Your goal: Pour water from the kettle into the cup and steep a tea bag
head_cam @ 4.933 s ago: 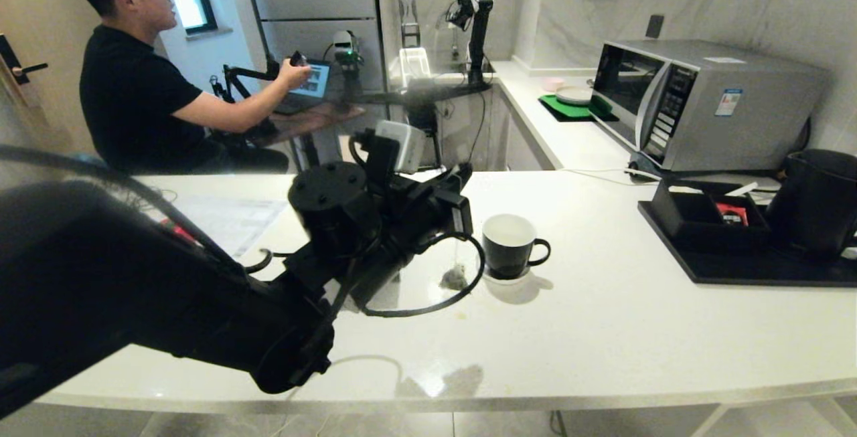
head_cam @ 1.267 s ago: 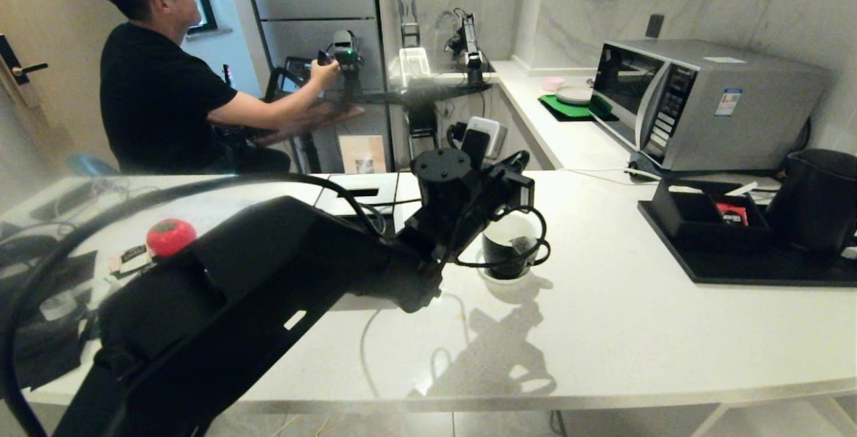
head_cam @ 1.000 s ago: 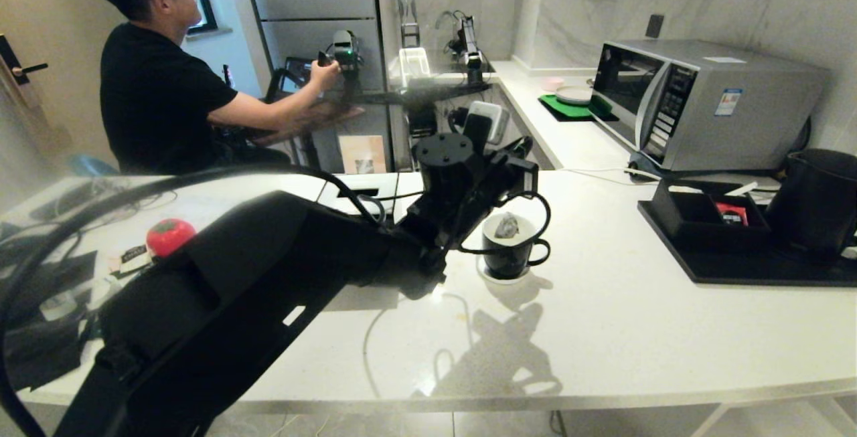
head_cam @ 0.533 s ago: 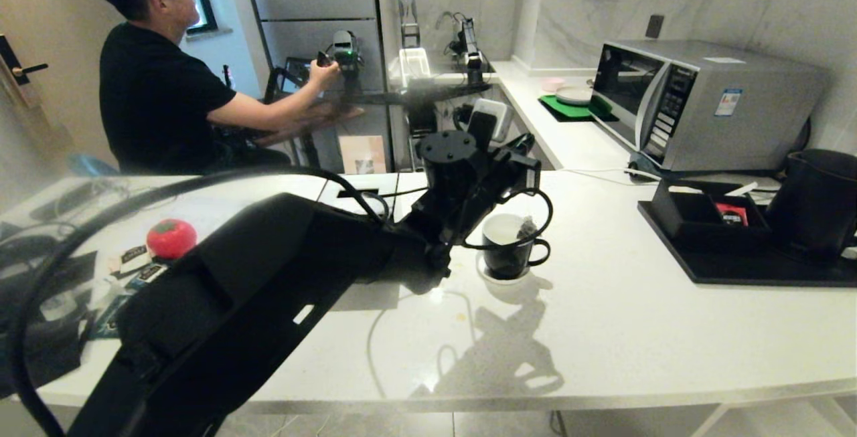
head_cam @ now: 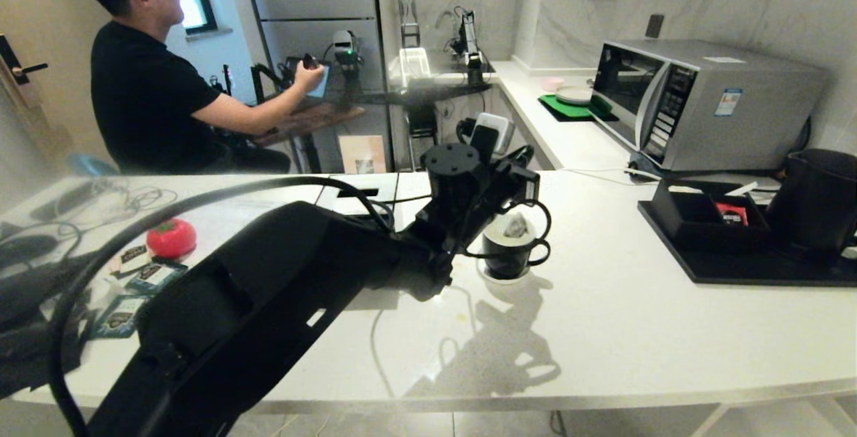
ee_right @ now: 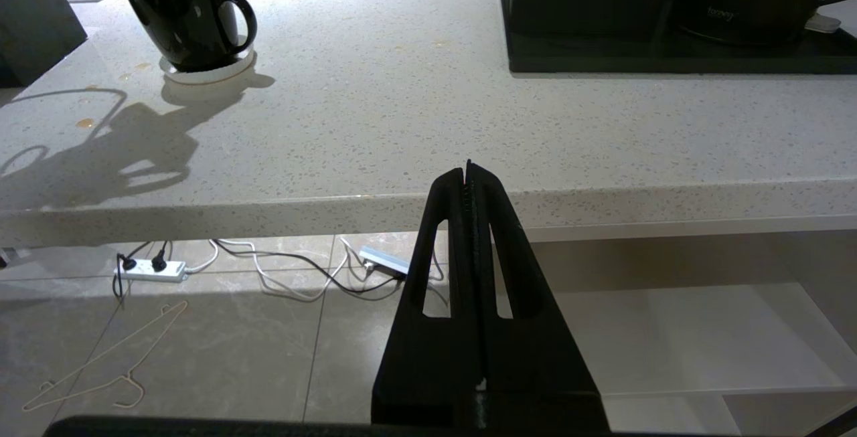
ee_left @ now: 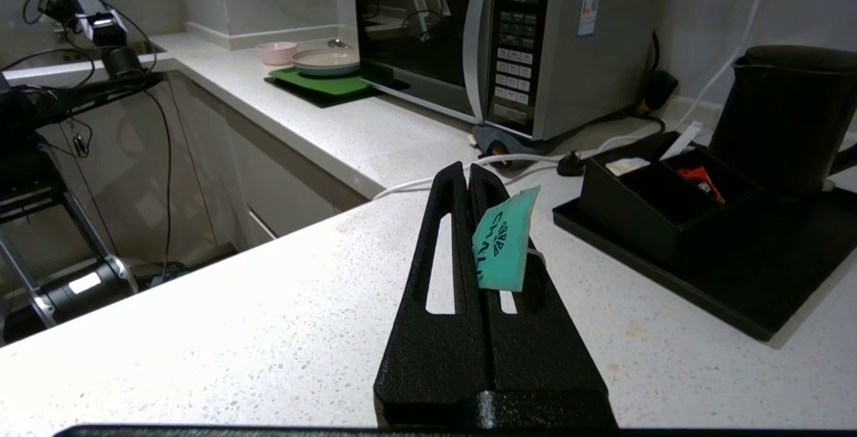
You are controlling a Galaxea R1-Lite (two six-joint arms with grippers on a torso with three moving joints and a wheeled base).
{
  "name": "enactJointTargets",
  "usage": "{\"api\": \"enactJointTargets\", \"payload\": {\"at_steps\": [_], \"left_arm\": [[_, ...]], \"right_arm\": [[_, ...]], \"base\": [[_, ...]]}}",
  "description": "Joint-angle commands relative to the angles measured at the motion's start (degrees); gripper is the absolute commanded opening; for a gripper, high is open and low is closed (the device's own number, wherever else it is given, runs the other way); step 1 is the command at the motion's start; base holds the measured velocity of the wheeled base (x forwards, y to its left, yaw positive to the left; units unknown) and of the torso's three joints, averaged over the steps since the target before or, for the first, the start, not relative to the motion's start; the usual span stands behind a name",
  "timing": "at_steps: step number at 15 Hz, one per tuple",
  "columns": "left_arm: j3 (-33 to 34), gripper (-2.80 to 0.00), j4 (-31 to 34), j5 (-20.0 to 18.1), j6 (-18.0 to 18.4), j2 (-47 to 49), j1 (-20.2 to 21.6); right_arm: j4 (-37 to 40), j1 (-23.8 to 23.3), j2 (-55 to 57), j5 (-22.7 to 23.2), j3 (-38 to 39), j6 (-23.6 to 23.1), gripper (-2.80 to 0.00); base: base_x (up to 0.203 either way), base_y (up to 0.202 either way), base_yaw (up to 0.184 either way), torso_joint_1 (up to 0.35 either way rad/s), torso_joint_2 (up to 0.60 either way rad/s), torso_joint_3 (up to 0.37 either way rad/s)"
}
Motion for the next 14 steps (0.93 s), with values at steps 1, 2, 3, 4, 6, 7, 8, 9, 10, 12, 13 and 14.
{"api": "enactJointTargets", "payload": {"at_steps": [1,2,3,4,6,7,8,9,10,12,13,14], "left_arm": [[-0.02,-2.8,-0.46,0.05,-0.02,0.92,0.51],[-0.02,-2.8,-0.47,0.05,-0.02,1.12,0.66],[0.04,-2.8,-0.56,0.05,-0.02,1.41,0.81],[0.07,-2.8,-0.93,0.05,-0.02,1.89,0.98],[0.16,-2.8,-1.62,0.05,-0.02,2.67,1.54],[0.25,-2.8,-1.64,0.05,-0.02,2.99,1.54],[0.25,-2.8,-1.62,0.05,-0.02,3.25,1.54],[0.25,-2.8,-1.7,0.05,-0.02,3.52,1.54],[0.25,-2.8,-1.75,0.05,-0.02,4.0,1.54],[0.26,-2.8,-2.51,0.05,0.13,5.07,1.54],[0.34,-2.8,-2.89,0.05,0.79,5.46,1.54],[0.34,-2.8,-2.93,0.05,1.11,5.78,1.54]], "right_arm": [[-0.01,0.02,0.09,-0.02,0.0,0.0,-2.8],[-0.01,0.02,0.03,-0.02,0.0,0.0,-2.8],[-0.01,0.02,0.09,-0.02,0.0,0.0,-2.8],[-0.01,0.02,0.09,-0.02,0.0,0.0,-2.8],[-0.01,0.02,0.05,-0.02,0.0,0.0,-2.8],[-0.01,0.02,0.09,-0.02,0.0,0.0,-2.8],[-0.01,0.02,0.09,-0.02,0.0,0.0,-2.8],[-0.01,0.02,0.09,-0.02,0.0,0.0,-2.8],[-0.01,0.02,0.02,-0.02,0.0,0.0,-2.8],[-0.01,0.02,0.09,-0.02,0.0,0.0,-2.8],[-0.01,0.02,0.09,-0.02,0.0,0.0,-2.8],[-0.01,0.02,0.09,-0.02,0.0,0.0,-2.8]], "base": [[0.0,0.0,0.0,0.0,0.0,0.0],[0.0,0.0,0.0,0.0,0.0,0.0],[0.0,0.0,0.0,0.0,0.0,0.0],[0.0,0.0,0.0,0.0,0.0,0.0],[0.0,0.0,0.0,0.0,0.0,0.0],[0.0,0.0,0.0,0.0,0.0,0.0],[0.0,0.0,0.0,0.0,0.0,0.0],[0.0,0.0,0.0,0.0,0.0,0.0],[0.0,0.0,0.0,0.0,0.0,0.0],[0.0,0.0,0.0,0.0,0.0,0.0],[0.0,0.0,0.0,0.0,0.0,0.0],[0.0,0.0,0.0,0.0,0.0,0.0]]}}
